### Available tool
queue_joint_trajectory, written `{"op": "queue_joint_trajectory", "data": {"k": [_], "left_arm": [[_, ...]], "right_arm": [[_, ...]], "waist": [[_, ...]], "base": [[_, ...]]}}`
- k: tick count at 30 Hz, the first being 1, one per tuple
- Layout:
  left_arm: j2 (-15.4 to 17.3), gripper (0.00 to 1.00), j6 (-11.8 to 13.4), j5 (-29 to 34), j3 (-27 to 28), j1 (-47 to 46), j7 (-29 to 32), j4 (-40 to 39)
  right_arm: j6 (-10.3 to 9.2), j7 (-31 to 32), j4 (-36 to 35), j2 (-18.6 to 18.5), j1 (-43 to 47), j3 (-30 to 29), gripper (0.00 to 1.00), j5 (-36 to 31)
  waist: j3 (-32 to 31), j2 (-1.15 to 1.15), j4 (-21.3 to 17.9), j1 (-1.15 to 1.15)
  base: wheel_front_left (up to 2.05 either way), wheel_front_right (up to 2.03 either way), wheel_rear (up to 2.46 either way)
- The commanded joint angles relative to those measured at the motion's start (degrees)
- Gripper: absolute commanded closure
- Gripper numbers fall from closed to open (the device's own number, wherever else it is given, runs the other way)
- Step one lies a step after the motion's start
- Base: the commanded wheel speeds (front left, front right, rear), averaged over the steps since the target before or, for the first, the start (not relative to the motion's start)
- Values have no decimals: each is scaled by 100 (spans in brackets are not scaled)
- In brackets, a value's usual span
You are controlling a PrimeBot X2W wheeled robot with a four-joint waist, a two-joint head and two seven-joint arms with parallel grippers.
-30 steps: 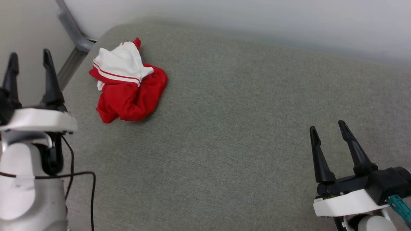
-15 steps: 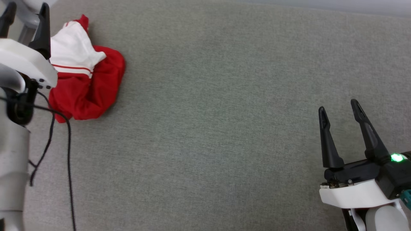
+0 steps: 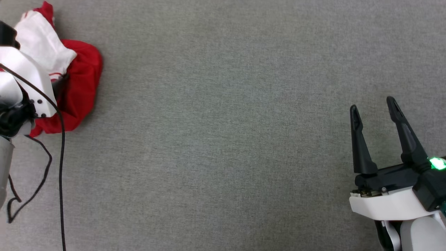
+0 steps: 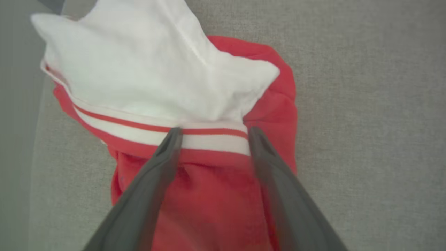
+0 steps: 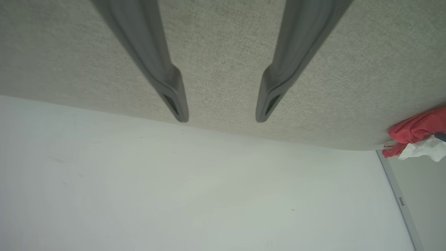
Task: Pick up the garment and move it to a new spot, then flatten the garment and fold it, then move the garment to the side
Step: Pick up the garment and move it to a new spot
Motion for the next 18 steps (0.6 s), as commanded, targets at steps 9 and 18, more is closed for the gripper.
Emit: {"op": "queue_joint_trajectory", "data": {"k": [9, 18], "left_arm": [[-134, 0, -2, -547, -739, 269, 920, 660], [77, 100, -6, -536, -1151, -70, 42, 563]], "right_arm": [[-4, -12, 12, -24, -178, -18, 0, -43], [-4, -12, 134, -21, -172, -27, 0, -22]], "waist": [[324, 0, -168, -1], [27, 0, -130, -1]], "base": [[0, 0, 0], [0, 0, 0]]}}
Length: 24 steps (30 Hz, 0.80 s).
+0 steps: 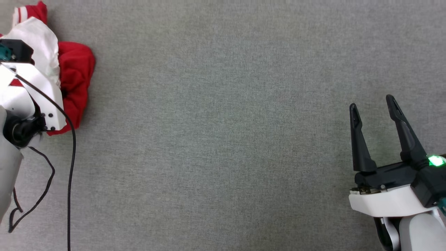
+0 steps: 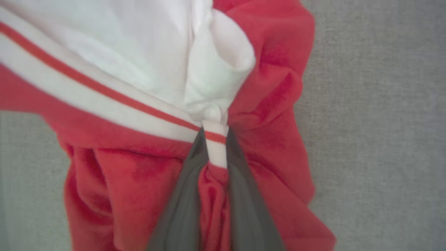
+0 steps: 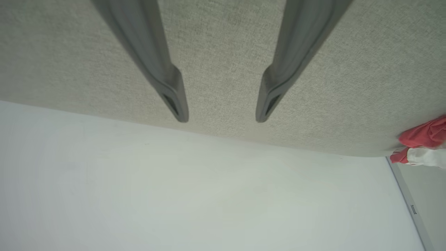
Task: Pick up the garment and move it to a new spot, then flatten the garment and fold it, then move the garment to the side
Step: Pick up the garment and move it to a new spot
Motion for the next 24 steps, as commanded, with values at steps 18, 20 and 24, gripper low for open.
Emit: {"op": "queue_joint_trajectory", "data": {"k": [18, 20, 24], "left_arm": [[207, 100, -7, 693, -914, -724, -1862, -1140], [145, 100, -7, 757, -995, -769, -1946, -1329], [-31, 100, -7, 826, -1147, -840, -2037, -1754]], "right_arm": [[-4, -12, 258, 32, 327, 80, 0, 432], [-4, -12, 252, 33, 332, 75, 0, 472], [-4, -12, 245, 33, 360, 50, 0, 575]], "waist": [[-1356, 0, -249, 0], [-1424, 0, -363, 0], [-1501, 0, -648, 0]], "base": [[0, 0, 0], [0, 0, 0], [0, 0, 0]]}}
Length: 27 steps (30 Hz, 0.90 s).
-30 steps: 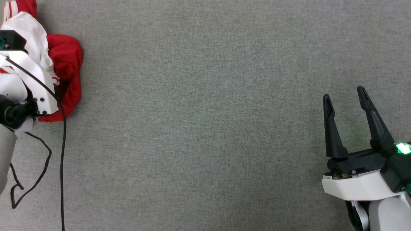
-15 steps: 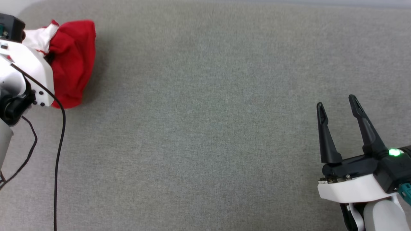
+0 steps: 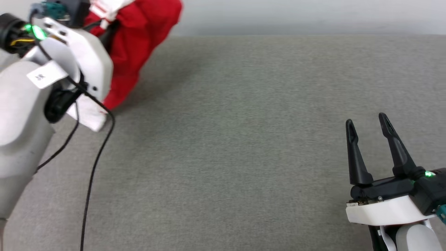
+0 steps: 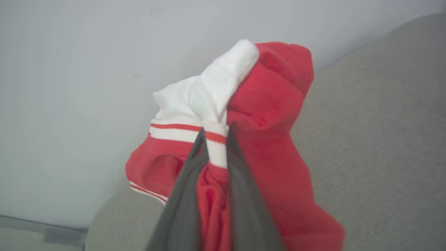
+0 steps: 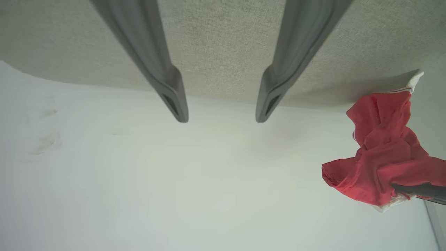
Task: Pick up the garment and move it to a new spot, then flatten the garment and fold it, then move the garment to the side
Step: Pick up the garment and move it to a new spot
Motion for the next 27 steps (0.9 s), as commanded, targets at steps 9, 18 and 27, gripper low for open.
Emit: {"op": "queue_joint_trajectory", "data": {"k": [9, 18, 27], "left_arm": [[-652, 100, 39, 245, -455, 16, -145, -743], [-1715, 100, 16, 411, -1299, 304, -377, -536], [-2586, 100, 1, 286, -2662, 792, -592, 307]], "right_arm": [[-4, -11, -24, 16, 81, -92, 0, 206], [-4, -12, -72, 15, -25, -205, 0, 327], [-4, -12, -40, 16, -94, -314, 0, 413]], "waist": [[-33, 0, -790, 0], [237, 0, -1286, 0], [508, 0, -1449, 0]], "base": [[0, 0, 0], [0, 0, 0], [0, 0, 0]]}}
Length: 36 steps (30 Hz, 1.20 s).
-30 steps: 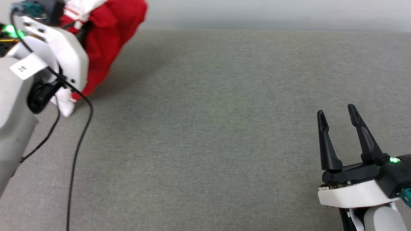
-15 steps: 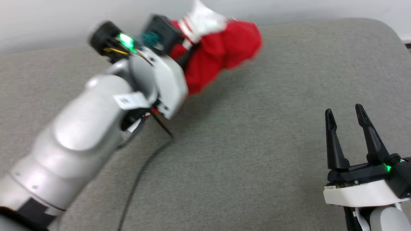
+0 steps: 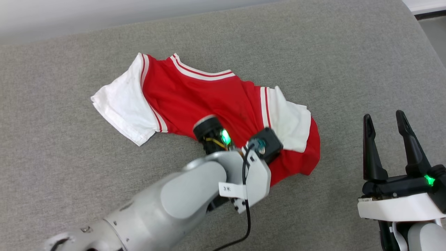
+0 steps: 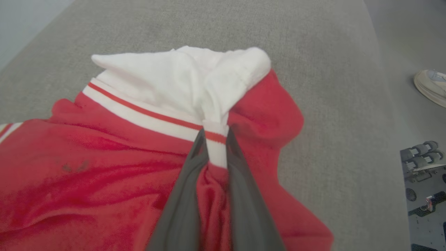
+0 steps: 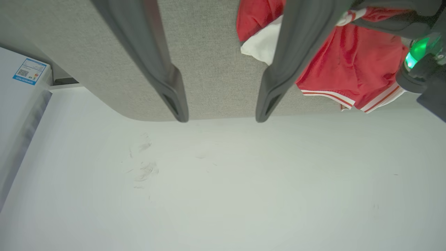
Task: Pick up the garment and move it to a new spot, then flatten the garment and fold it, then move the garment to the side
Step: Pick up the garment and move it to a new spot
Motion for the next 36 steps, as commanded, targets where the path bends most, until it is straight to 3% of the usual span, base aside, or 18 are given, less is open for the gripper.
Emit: {"op": "queue_joint_trajectory", "data": {"k": [1, 8, 9, 10, 16, 20, 28, 36], "left_arm": [[-48, 100, -1, -76, -106, 111, 6, 80], [-168, 100, -2, -214, -414, 264, -117, 409], [-190, 55, -2, -222, -414, 216, -230, 456], [-218, 0, -2, -200, -396, 165, -375, 502], [-409, 0, 210, -234, -63, 155, -1298, 610], [-358, 0, 509, -279, 190, 299, -1778, 406], [304, 0, 1615, -272, 1174, 919, -2177, -492], [1019, 0, 2572, 448, 2635, 2135, -2182, -1658]], "right_arm": [[-4, -12, 7, 16, -80, -7, 0, 15], [-4, -12, 83, 16, -85, -51, 0, 7], [-4, -12, 96, 16, -74, -52, 0, -6], [-4, -12, 110, 16, -60, -56, 0, -13], [-4, -12, 193, 15, 66, -99, 0, -60], [-4, -12, 235, 15, 203, -115, 0, -104], [-4, -12, 276, 14, 486, -129, 0, -172], [-4, -12, 300, 14, 667, -123, 0, -185]], "waist": [[28, 0, -2, 0], [18, 0, 91, 0], [-15, 0, 119, 0], [-55, 0, 150, 0], [-426, 0, 365, 0], [-716, 0, 543, 0], [-1232, 0, 950, 0], [-1501, 0, 1237, 0]], "base": [[0, 0, 0], [0, 0, 0], [0, 0, 0], [0, 0, 0], [0, 0, 0], [0, 0, 0], [0, 0, 0], [0, 0, 0]]}}
